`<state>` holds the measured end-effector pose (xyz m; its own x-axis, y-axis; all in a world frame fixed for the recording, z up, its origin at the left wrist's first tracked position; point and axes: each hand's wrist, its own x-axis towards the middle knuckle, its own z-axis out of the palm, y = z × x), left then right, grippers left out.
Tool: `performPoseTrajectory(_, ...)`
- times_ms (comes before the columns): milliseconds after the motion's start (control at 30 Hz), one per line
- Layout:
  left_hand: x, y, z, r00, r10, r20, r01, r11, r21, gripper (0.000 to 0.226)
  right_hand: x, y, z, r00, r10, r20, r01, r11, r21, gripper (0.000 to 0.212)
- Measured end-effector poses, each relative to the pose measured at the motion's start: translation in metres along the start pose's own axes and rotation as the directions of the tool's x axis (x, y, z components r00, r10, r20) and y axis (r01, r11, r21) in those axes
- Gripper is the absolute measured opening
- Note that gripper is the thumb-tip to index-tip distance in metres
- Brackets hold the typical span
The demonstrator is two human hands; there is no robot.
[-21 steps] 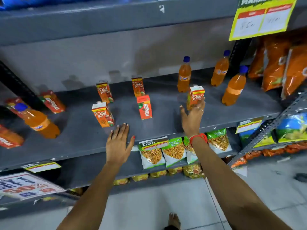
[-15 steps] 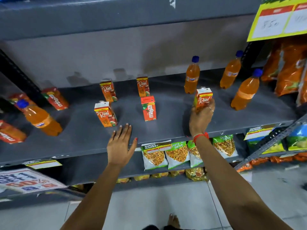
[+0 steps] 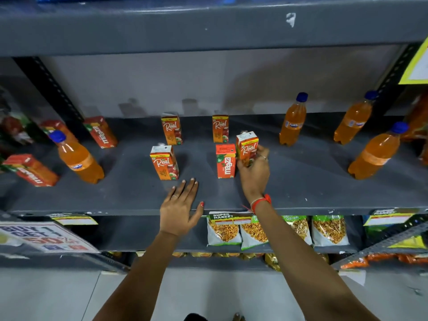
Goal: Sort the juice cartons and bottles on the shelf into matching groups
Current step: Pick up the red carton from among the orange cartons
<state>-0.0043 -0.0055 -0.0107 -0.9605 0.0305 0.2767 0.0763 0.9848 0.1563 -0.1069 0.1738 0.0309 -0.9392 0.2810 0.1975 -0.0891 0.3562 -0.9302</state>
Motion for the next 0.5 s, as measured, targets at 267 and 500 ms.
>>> performPoseTrajectory(267, 0.0, 0.001, 0.002, 1.0, -0.01, 0.012, 0.01, 1.0, 0.002, 0.057, -0.013, 0.005, -0.002, 1.0, -0.004, 0.006, 0.003, 0.996, 0.088, 0.057)
performPoseTrajectory(500, -0.001, 0.002, 0.001, 1.0, -0.028, -0.005, 0.028, 1.0, -0.004, 0.053, -0.049, -0.006, 0.017, 0.993, -0.117, 0.03, 0.117, 0.993, 0.006, 0.069)
